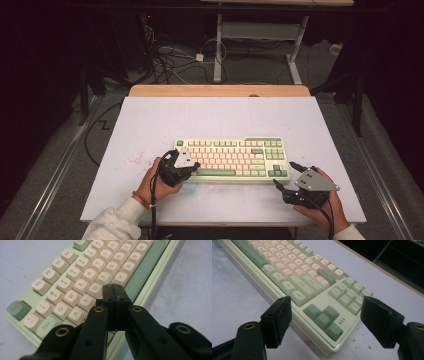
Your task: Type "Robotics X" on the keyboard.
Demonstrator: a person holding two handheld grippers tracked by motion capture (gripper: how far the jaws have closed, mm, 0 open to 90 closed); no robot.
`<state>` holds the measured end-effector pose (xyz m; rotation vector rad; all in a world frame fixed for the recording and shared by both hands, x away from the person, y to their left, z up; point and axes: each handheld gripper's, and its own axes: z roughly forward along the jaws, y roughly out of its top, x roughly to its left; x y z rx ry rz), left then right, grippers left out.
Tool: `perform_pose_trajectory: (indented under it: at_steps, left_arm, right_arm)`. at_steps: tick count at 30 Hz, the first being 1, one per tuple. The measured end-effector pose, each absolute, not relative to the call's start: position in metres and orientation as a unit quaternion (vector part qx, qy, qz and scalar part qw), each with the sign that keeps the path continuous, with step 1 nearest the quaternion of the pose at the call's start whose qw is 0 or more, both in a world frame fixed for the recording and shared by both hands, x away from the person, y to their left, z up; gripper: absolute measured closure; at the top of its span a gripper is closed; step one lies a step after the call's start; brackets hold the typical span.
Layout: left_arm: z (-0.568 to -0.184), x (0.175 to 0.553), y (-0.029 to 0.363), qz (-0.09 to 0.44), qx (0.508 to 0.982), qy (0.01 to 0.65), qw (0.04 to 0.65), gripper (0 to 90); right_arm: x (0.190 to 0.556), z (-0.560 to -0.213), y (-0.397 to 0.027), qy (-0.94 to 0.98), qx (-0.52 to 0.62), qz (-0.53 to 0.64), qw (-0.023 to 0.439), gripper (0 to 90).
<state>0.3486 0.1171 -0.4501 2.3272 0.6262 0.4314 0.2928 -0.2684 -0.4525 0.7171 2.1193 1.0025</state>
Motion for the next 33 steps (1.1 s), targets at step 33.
perform_pose_trajectory:
  at_steps: [33]
  left_arm:
    - [-0.453,0.361,0.097,0.166,0.906,0.227,0.315,86.3]
  right_arm:
    - [0.291,-0.452,-0.267,0.816,0.270,0.379,0.342,25.9]
